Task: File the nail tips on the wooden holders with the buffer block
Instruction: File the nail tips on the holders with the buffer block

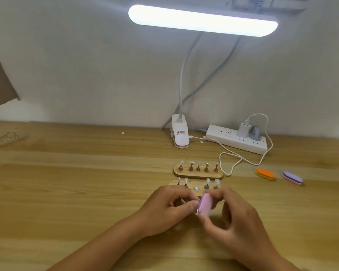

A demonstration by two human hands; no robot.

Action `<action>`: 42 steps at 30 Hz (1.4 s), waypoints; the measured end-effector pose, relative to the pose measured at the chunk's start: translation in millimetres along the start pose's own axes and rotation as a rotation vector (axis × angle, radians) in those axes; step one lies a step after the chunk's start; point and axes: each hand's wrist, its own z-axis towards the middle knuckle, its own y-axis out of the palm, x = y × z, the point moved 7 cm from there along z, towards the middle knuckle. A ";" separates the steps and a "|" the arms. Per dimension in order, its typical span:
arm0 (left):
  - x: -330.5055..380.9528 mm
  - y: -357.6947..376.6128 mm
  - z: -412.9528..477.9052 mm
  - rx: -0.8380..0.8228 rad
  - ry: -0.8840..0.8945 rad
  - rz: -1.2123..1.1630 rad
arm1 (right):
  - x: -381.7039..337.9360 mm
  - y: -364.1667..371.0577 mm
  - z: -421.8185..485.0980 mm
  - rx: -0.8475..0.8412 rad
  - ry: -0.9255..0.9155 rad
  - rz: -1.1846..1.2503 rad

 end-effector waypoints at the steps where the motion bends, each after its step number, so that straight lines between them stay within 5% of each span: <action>1: 0.1 -0.2 0.5 0.001 0.004 0.007 | -6.3 4.5 -1.7 -0.048 -0.042 -0.033; 10: -0.2 -1.1 0.7 -0.001 0.002 0.015 | -9.0 5.4 -2.8 -0.069 -0.050 -0.153; 13: -1.5 -1.5 1.0 0.007 -0.025 -0.013 | 4.6 -4.4 0.7 0.008 0.068 -0.055; 18: -1.5 -0.6 0.9 -0.010 0.003 0.022 | -5.1 5.3 -3.5 -0.090 0.010 -0.122; 30: -0.8 -0.2 0.6 -0.022 -0.001 -0.065 | 9.6 -5.3 1.9 0.030 0.113 -0.011; 42: -1.0 -1.7 -0.5 -0.003 -0.024 -0.055 | -5.5 3.8 -3.8 -0.043 0.002 -0.149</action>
